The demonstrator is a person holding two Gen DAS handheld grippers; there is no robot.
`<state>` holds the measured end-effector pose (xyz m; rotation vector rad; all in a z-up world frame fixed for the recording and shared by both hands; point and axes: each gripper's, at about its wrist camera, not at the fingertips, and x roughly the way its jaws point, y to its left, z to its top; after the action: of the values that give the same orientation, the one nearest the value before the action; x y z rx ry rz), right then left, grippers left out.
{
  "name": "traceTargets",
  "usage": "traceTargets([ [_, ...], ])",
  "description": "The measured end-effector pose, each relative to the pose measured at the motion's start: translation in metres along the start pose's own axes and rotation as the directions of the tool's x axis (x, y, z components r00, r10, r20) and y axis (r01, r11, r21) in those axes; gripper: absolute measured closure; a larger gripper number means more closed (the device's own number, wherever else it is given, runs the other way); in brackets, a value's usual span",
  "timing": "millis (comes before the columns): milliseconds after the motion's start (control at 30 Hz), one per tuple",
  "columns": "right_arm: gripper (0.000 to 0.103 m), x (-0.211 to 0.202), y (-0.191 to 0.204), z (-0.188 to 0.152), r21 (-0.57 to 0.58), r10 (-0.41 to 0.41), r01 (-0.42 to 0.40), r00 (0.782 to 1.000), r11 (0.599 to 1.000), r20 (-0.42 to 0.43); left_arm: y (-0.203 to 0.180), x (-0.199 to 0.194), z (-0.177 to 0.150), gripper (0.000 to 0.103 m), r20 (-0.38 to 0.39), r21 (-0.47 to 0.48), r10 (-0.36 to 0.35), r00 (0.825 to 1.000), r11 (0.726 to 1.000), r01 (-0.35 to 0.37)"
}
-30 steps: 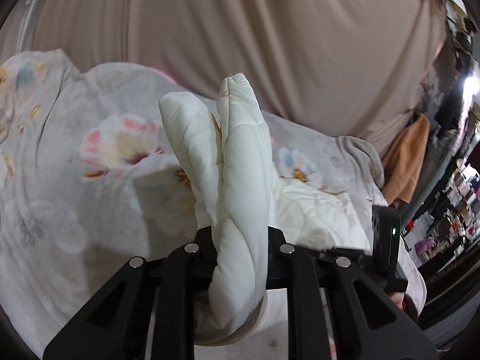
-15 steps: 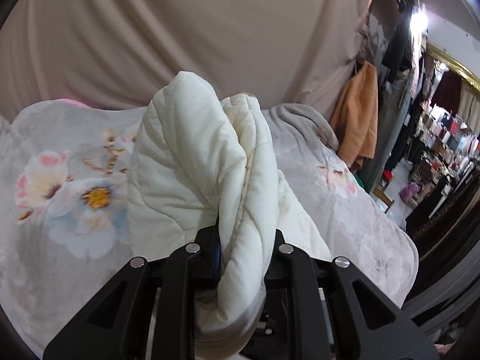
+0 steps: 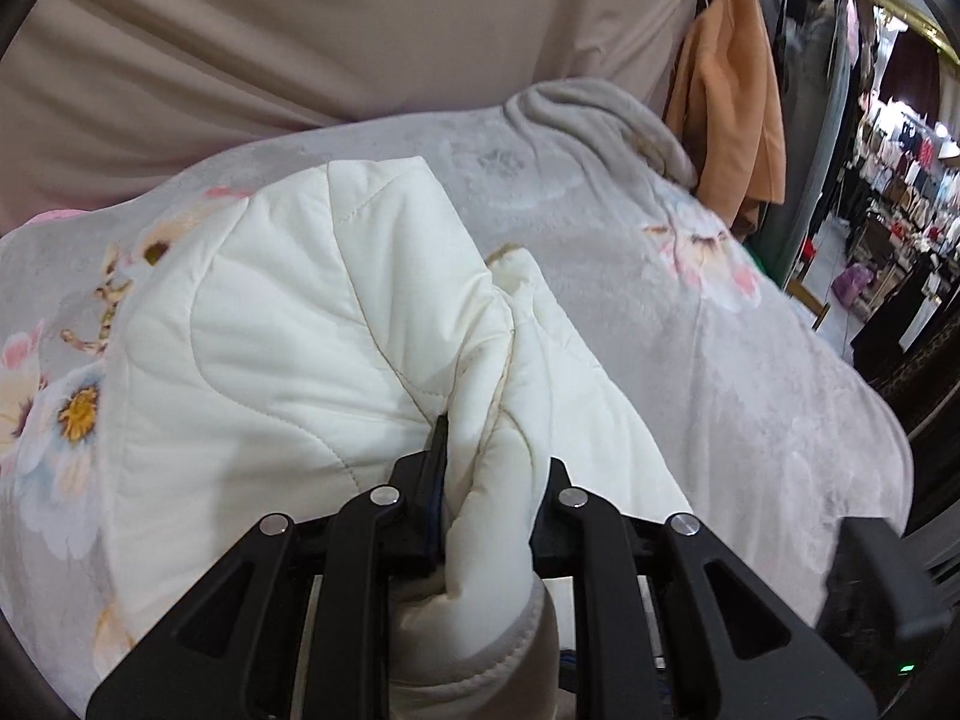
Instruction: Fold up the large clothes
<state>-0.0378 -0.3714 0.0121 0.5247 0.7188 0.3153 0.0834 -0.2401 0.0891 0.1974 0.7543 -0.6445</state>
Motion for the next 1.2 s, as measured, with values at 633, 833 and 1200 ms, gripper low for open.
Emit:
traceTargets([
  [633, 0.095, -0.007, -0.02, -0.009, 0.107, 0.036, -0.043, 0.997, 0.993, 0.067, -0.036, 0.01, -0.009, 0.048, 0.043, 0.071, 0.053, 0.998, 0.996, -0.056],
  [833, 0.05, -0.049, -0.012, -0.009, 0.095, 0.005, -0.033, 0.96, 0.995, 0.281, 0.0, -0.081, -0.003, 0.018, 0.244, 0.016, 0.046, 0.969, 0.999, -0.051],
  [1200, 0.02, -0.046, 0.041, 0.057, -0.038, -0.004, 0.014, 0.964, 0.999, 0.267, 0.104, -0.107, -0.067, 0.013, 0.147, -0.228, 0.15, 0.978, 0.967, -0.115],
])
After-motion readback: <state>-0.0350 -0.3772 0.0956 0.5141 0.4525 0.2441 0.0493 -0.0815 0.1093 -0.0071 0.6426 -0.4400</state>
